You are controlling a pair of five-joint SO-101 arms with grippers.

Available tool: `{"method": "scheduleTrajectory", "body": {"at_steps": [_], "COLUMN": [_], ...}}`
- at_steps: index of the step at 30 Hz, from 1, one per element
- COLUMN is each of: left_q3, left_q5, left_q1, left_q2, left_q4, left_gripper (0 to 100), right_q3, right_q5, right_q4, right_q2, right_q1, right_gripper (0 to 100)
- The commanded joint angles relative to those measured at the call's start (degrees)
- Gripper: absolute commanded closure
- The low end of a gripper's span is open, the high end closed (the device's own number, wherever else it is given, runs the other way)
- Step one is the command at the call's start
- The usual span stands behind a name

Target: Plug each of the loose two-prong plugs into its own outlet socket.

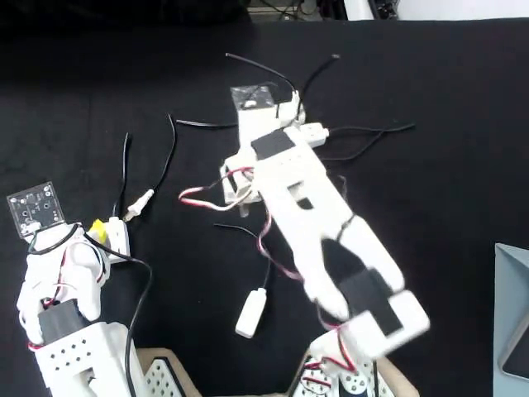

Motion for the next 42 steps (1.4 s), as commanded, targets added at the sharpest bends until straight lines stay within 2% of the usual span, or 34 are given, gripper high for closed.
{"method": "scheduleTrajectory", "body": {"at_steps": [1, 7, 12, 16, 26, 35, 42], "left_q3": [-0.7, -1.2, -4.0, -5.5, -10.3, -10.9, -14.5], "left_q5": [0.2, 0.5, 7.7, 9.5, 9.7, 9.2, 8.2], "left_q1": [0.9, 7.2, 13.8, 19.1, 31.7, 42.0, 48.0], "left_q2": [-0.5, -0.5, -0.5, -0.5, -0.5, -0.5, -6.9], "left_q4": [-2.3, -8.6, -11.9, -13.9, -13.6, -13.3, -3.9], "left_gripper": [78, 78, 78, 78, 78, 78, 78], "right_q3": [3.7, 9.2, 12.1, 17.1, 29.8, 36.1, 39.4], "right_q5": [4.6, 9.8, 13.3, 14.4, 14.4, 14.4, 14.4], "right_q4": [0.9, 0.7, -3.3, -7.6, -15.4, -15.5, -15.7], "right_q2": [-13.1, -25.7, -32.7, -37.7, -47.5, -54.8, -58.2], "right_q1": [-4.1, -7.2, -8.3, -12.6, -16.3, -17.3, -17.1], "right_gripper": [98.7, 98.7, 98.7, 98.7, 98.7, 98.7, 98.7]}}
